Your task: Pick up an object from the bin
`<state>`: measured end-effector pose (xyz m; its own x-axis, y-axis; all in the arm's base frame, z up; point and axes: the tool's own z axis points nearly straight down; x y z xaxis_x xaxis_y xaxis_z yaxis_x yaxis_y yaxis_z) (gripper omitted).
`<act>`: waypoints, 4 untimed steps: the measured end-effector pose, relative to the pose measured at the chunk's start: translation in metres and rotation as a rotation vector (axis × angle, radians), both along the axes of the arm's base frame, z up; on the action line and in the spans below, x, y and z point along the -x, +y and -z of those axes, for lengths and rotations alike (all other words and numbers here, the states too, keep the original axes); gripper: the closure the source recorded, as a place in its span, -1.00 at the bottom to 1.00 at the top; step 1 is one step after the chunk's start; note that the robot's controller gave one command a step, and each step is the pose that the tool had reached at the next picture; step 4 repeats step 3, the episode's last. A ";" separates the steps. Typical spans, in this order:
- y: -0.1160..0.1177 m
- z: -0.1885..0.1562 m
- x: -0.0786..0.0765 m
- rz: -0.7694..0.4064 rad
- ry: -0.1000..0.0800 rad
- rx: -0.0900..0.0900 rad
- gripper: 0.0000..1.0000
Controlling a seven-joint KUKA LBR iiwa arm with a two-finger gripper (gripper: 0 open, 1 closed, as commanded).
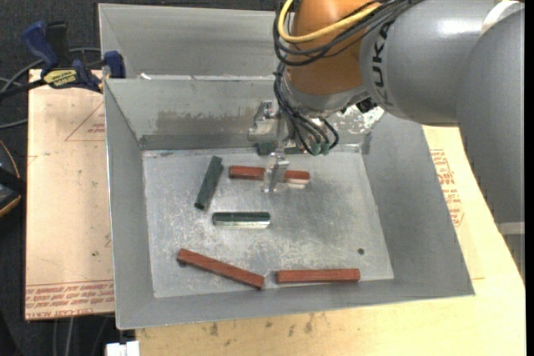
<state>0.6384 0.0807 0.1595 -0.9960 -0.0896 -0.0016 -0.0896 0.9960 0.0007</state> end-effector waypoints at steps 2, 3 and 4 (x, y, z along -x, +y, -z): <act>-0.025 0.081 0.003 -0.074 -0.007 -0.003 1.00; -0.034 -0.051 0.010 -0.103 -0.002 0.000 1.00; -0.034 -0.051 0.010 -0.103 -0.002 0.000 1.00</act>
Offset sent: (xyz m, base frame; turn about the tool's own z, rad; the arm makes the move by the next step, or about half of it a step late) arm 0.0000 0.0000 0.0000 0.0000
